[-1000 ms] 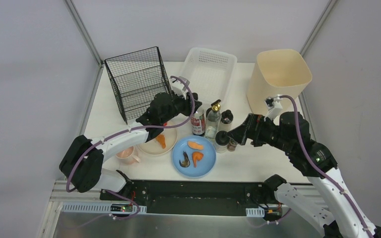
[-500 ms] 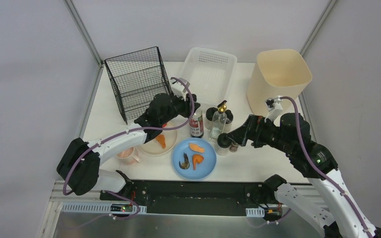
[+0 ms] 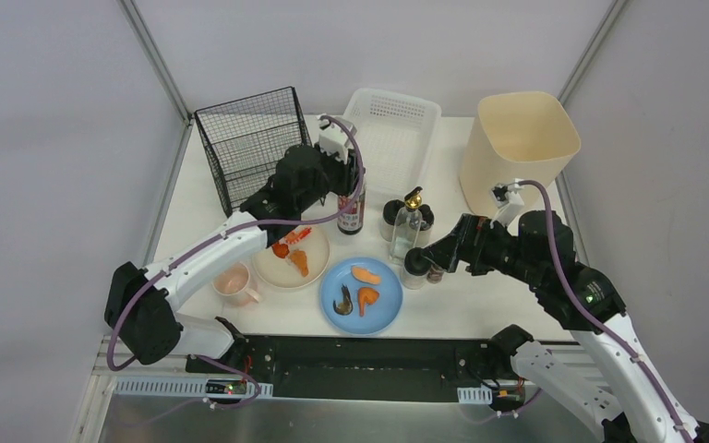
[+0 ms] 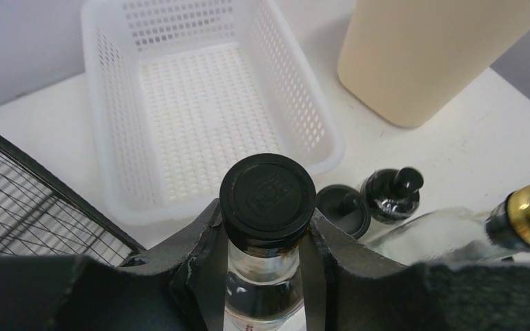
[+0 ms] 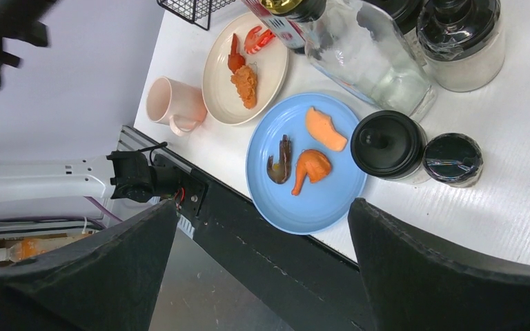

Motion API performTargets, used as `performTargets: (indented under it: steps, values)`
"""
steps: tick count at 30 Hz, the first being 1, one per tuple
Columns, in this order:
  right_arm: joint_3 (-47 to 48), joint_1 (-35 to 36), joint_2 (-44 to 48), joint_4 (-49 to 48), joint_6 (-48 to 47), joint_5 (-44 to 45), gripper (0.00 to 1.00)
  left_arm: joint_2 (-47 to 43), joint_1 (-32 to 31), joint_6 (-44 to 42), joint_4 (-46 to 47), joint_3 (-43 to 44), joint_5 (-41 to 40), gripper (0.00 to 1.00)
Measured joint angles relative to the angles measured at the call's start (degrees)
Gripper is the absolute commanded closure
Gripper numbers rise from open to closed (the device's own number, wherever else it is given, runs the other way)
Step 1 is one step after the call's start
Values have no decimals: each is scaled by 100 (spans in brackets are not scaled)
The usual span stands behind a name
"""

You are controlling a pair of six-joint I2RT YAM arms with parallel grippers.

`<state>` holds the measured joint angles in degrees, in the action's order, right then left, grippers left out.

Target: Clear the kitchen counter

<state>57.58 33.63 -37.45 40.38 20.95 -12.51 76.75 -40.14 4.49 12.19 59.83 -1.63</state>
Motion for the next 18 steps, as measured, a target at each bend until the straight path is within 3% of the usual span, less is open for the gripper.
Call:
performTargets:
  steps: [11, 18]
  values:
    - [-125, 0, -66, -162, 0, -120, 1, 24, 76, -516, -1095, 2118, -713, 100]
    - [-125, 0, -151, -262, 0, -271, 1, 566, 404, -896, -1213, 3084, -1263, 100]
